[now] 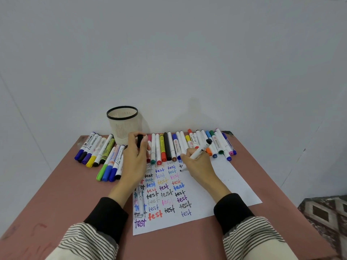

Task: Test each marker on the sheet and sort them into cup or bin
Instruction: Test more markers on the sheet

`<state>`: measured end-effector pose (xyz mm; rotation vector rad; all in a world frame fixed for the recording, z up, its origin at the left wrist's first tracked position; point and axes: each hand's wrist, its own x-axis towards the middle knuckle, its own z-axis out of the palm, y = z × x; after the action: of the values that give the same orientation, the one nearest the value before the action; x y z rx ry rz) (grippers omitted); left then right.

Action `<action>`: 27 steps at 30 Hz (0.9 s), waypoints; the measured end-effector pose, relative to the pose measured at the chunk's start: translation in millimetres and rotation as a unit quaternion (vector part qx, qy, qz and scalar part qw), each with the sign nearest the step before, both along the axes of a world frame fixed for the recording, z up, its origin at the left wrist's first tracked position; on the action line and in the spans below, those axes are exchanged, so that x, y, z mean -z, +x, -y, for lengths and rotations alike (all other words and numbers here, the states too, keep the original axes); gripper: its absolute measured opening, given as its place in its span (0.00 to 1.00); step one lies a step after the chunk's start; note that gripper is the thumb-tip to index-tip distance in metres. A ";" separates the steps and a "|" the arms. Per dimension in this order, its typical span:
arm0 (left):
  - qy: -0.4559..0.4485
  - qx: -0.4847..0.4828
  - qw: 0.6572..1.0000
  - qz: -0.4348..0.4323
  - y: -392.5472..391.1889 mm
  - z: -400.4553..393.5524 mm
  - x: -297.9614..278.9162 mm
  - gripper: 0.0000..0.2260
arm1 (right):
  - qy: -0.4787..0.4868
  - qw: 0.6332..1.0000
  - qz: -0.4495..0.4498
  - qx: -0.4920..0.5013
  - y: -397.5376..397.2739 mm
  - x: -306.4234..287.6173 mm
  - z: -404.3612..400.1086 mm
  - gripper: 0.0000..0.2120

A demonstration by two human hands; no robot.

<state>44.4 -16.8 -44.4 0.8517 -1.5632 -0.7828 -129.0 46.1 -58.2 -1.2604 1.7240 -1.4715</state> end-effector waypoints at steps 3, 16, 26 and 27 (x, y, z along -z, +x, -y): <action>-0.002 -0.003 1.000 0.003 -0.5 0.2 0.2 0.06 | -0.009 1.000 0.002 0.021 -0.2 -1.7 -0.1 0.20; -0.001 -0.003 1.000 0.007 -0.7 -0.1 0.2 0.06 | -0.001 0.999 0.001 0.039 1.4 -5.6 -3.1 0.21; 0.001 -0.010 1.000 0.021 0.1 1.5 1.6 0.06 | 0.008 0.998 0.010 0.057 2.8 -8.3 -4.9 0.19; 0.000 -0.009 1.000 0.021 0.3 0.9 1.5 0.06 | 0.007 0.998 0.008 0.056 2.8 -8.3 -5.0 0.20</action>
<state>44.8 -17.7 -45.9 0.8859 -1.5896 -0.7573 -126.1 51.1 -49.9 -1.1592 1.8172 -1.5257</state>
